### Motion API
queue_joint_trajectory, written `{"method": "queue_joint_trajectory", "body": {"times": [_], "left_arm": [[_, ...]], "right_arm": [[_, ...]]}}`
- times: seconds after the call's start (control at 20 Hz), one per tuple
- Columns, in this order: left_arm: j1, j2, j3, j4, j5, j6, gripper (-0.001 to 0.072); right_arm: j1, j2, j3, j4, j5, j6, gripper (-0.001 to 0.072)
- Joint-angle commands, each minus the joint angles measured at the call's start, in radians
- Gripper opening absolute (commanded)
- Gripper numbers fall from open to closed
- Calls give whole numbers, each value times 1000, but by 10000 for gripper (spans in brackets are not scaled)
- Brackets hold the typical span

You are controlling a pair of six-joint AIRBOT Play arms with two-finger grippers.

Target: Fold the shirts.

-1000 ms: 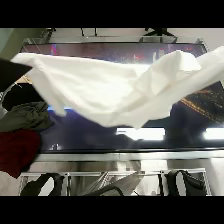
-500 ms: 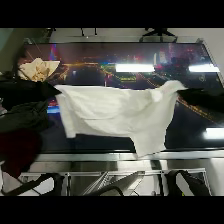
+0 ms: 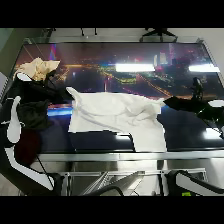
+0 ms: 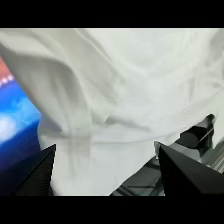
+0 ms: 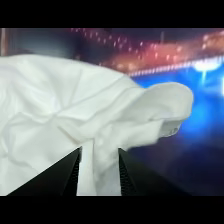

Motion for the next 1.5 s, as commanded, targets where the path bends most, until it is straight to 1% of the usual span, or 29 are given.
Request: {"method": "queue_joint_trajectory", "body": {"times": [0.0, 0.1, 0.15, 0.25, 0.3, 0.35, 0.4, 0.5, 0.6, 0.7, 0.75, 0.8, 1.05, 1.15, 1.3, 1.45], "left_arm": [[38, 31, 41, 109, -109, -123, 680], [29, 135, -129, 195, -121, -121, 680], [16, 200, -248, 225, -100, -109, 681], [-11, 314, -486, 251, -25, -88, 680], [-27, 355, -590, 248, 35, -77, 680], [-48, 393, -686, 249, 124, -76, 680], [-66, 418, -754, 249, 195, -69, 679], [-101, 428, -828, 248, 309, -69, 679], [-129, 409, -843, 248, 377, -69, 679], [-151, 372, -812, 246, 381, -69, 678], [-162, 355, -785, 246, 374, -69, 582], [-170, 343, -754, 247, 359, -69, 525], [-176, 336, -655, 258, 315, -69, 522], [-156, 336, -640, 257, 288, -69, 523], [-114, 338, -634, 257, 228, -69, 523], [-74, 338, -636, 257, 218, -69, 523]], "right_arm": [[-74, 56, 55, -75, 58, 115, 391], [-122, 112, 48, -233, 116, 223, 390], [-149, 143, 28, -319, 144, 262, 389], [-203, 196, -44, -425, 158, 326, 389], [-231, 217, -93, -438, 151, 350, 389], [-256, 233, -139, -435, 124, 373, 389], [-274, 246, -185, -431, 105, 380, 389], [-280, 243, -238, -426, 103, 379, 389], [-279, 240, -274, -422, 105, 379, 390], [-279, 240, -306, -422, 109, 379, 390], [-277, 240, -316, -417, 116, 379, 390], [-274, 240, -322, -408, 122, 373, 390], [-181, 217, -331, -399, 119, 325, 390], [-130, 177, -330, -399, 104, 319, 391], [-114, 137, -330, -399, 76, 319, 391], [-113, 124, -330, -398, 68, 319, 390]]}}
